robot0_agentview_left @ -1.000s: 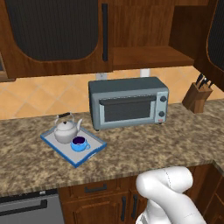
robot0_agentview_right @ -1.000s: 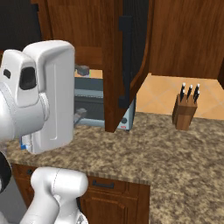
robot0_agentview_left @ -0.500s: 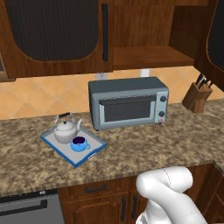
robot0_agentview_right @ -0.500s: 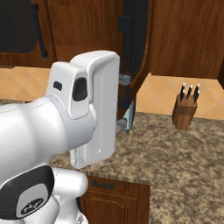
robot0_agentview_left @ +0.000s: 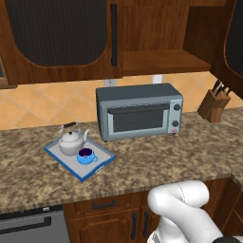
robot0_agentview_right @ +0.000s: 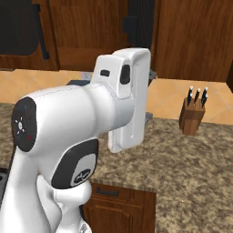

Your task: Pick the kettle from the counter and place it on the tray. Then pick the mug from the cabinet and place it on the tray. Then close the cabinet doors.

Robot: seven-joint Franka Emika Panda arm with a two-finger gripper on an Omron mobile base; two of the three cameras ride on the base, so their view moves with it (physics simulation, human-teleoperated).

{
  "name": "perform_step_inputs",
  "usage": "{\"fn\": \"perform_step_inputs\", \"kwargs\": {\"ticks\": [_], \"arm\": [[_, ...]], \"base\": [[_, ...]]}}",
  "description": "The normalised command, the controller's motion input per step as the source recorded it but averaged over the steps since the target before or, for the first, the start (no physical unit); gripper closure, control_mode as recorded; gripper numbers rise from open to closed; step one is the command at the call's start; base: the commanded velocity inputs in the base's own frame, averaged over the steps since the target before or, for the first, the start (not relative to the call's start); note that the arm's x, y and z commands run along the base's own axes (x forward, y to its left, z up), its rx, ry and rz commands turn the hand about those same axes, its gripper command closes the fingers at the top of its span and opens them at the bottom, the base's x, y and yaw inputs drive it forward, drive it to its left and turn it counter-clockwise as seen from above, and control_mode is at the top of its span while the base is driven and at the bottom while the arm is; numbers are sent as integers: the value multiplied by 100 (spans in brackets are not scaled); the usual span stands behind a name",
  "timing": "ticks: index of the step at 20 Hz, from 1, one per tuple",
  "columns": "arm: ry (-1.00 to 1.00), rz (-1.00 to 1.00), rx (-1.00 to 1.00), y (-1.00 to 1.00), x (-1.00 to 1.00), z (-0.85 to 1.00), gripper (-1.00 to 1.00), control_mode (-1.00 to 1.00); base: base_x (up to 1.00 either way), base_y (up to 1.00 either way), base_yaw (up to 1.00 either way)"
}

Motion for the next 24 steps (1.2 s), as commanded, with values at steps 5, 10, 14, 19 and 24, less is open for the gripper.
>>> {"fn": "perform_step_inputs", "kwargs": {"ticks": [5, 10, 14, 19, 24], "arm": [[3, 11, -5, 9, 67, -23, -100, -100], [0, 12, -21, 48, 69, -21, -100, -100], [0, 13, -22, 54, 64, -17, -100, -100], [0, 11, -26, 88, 57, -16, -100, -100], [0, 9, -14, 84, 71, -7, -100, -100]], "base": [[0, 0, 0], [0, 0, 0], [0, 0, 0], [0, 0, 0], [0, 0, 0]]}}
